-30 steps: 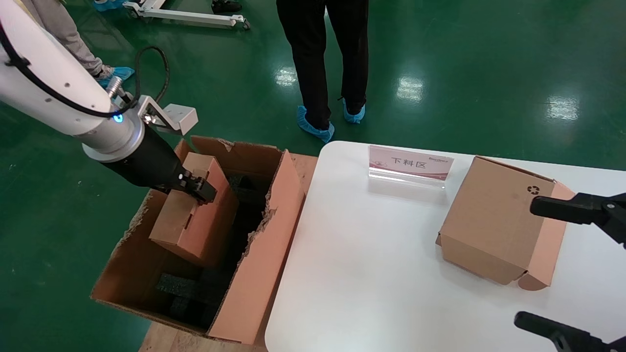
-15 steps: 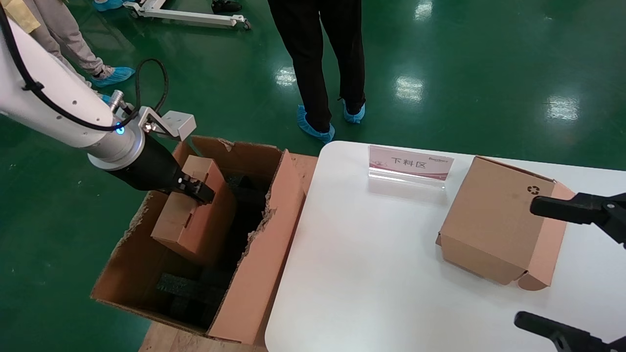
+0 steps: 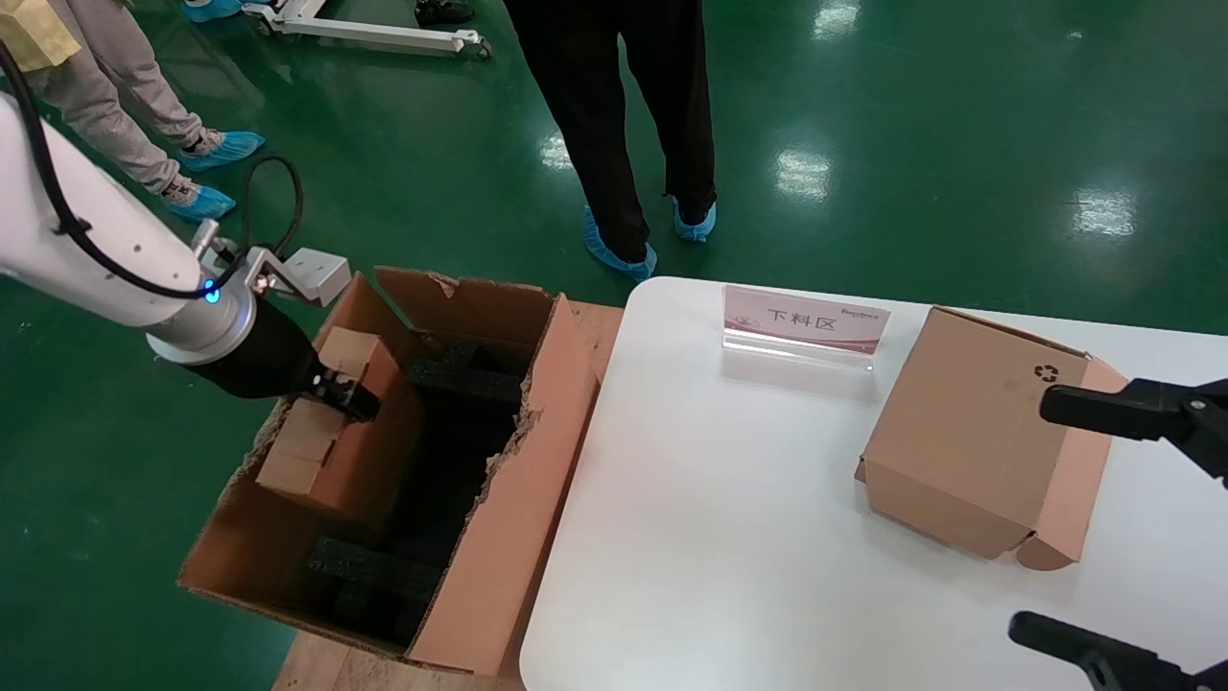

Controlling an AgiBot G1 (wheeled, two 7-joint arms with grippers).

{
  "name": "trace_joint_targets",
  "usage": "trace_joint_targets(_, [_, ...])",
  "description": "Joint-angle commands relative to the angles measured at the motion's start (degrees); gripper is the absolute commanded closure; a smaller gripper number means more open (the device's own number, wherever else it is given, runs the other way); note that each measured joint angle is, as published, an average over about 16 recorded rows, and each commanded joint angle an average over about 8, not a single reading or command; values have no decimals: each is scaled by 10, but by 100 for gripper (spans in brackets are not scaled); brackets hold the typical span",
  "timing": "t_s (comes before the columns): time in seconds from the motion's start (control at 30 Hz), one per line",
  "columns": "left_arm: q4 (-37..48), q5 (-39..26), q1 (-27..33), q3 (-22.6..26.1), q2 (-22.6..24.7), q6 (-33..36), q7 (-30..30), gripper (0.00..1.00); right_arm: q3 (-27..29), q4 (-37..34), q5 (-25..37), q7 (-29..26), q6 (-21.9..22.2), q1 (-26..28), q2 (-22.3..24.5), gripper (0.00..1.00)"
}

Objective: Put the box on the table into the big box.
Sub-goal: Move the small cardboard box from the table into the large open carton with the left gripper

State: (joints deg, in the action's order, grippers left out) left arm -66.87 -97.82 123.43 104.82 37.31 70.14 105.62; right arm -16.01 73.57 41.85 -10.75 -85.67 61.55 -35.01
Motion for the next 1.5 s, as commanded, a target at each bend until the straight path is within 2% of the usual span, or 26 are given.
trace_joint_targets(0.03, [5, -5, -6, 3, -2, -6, -4, 100, 0, 0, 0, 0, 0, 0, 0, 0])
trace_joint_targets(0.67, [31, -48, -66, 24, 16, -55, 6, 100, 0, 0, 0, 0, 0, 0, 0, 0])
trace_joint_targets(0.7, [31, -49, -68, 25, 16, -56, 7, 91, 0, 0, 0, 0, 0, 0, 0, 0])
trace_joint_targets(0.93, [32, -56, -78, 29, 22, -60, 18, 3, 0, 0, 0, 0, 0, 0, 0, 0])
trace_joint_targets(0.97, [32, -57, -79, 29, 23, -61, 19, 0, 0, 0, 0, 0, 0, 0, 0, 0])
trace_joint_targets(1.5, [32, -63, -84, 32, 27, -63, 27, 0, 0, 0, 0, 0, 0, 0, 0, 0])
